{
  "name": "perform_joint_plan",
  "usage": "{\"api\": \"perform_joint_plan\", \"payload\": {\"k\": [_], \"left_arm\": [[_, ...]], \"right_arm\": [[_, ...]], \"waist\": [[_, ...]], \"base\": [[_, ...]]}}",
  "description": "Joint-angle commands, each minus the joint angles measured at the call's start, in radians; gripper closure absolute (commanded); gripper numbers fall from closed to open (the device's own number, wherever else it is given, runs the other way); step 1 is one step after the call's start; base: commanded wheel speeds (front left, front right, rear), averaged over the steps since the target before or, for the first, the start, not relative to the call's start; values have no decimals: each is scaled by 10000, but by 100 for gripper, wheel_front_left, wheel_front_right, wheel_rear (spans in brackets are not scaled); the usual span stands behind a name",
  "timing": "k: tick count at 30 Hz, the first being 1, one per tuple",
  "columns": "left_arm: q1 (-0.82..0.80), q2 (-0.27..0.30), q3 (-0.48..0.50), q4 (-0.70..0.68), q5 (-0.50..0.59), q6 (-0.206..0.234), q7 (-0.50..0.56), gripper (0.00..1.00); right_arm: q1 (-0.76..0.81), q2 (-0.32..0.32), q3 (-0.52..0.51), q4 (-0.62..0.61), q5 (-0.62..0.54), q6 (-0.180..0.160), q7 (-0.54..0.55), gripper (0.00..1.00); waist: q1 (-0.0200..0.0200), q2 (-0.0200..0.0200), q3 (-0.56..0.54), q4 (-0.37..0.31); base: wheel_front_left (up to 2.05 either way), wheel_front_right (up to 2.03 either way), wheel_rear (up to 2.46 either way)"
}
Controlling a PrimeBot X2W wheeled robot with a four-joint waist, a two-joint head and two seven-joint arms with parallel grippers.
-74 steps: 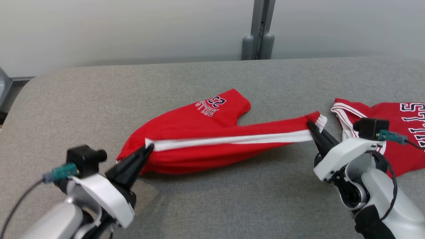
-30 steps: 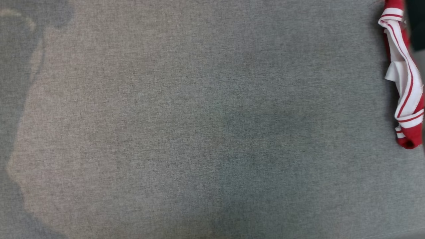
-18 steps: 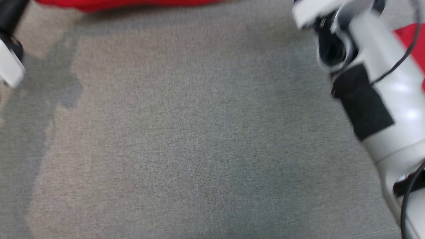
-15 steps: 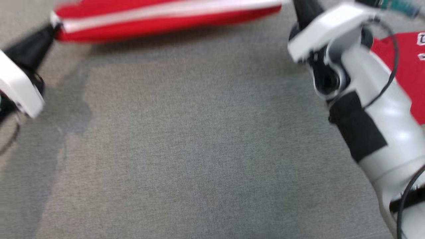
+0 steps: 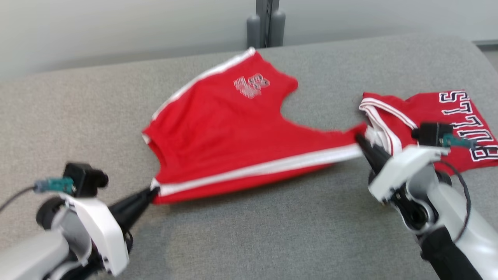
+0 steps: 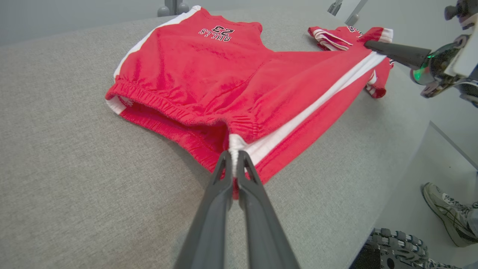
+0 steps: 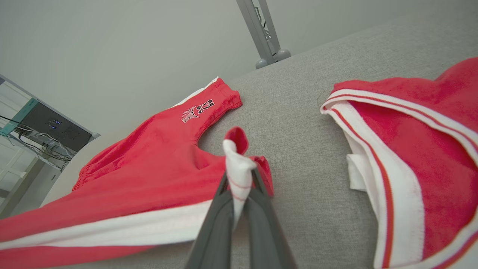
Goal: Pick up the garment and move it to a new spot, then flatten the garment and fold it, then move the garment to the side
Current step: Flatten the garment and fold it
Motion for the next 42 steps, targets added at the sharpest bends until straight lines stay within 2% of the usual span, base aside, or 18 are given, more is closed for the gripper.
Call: {"api": "perform_joint_plan", "payload": {"k": [1, 7, 10, 13, 16, 22, 27, 31, 42], "left_arm": [[294, 212, 15, -202, -98, 193, 38, 100], [1704, 664, 11, -1768, -473, 989, -71, 100], [2170, 723, 13, -2315, -598, 1205, -59, 100], [2287, 709, 19, -2541, -597, 1311, -14, 100], [2091, 631, 41, -2522, -567, 1302, 149, 100], [1396, 300, 386, -1913, -910, 856, 568, 100], [677, -245, 905, -937, -1176, 390, 549, 100], [147, -516, 1237, -232, -1031, 230, 356, 100], [-523, -919, 1786, 435, -607, -2, -539, 100]], "right_arm": [[422, -287, -161, -217, -42, -8, 193, 100], [2672, -822, -1363, -2137, -566, -18, 1466, 100], [3651, -751, -2282, -3330, -1057, -18, 2186, 100], [4336, -441, -3319, -4411, -1708, -16, 2970, 100], [4597, 128, -4101, -5404, -2447, -15, 3834, 100], [3974, 1224, -5232, -6591, -3678, -5, 5214, 100], [2797, 1584, -5816, -6591, -4271, -7, 5554, 100], [1556, 1652, -5958, -6107, -4679, -7, 5339, 100], [-1518, 1649, -5559, -2850, -5461, -12, 3817, 100]], "waist": [[0, 0, -430, 45], [0, 0, -892, 38], [0, 0, -1005, 101], [0, 0, -1040, 194], [0, 0, -957, 302], [0, 0, -338, 679], [0, 0, 442, 1062], [0, 0, 1072, 1273], [0, 0, 2335, 1901]], "base": [[0, 0, 0], [0, 0, 0], [0, 0, 0], [0, 0, 0], [0, 0, 0], [0, 0, 0], [0, 0, 0], [0, 0, 0], [0, 0, 0]]}}
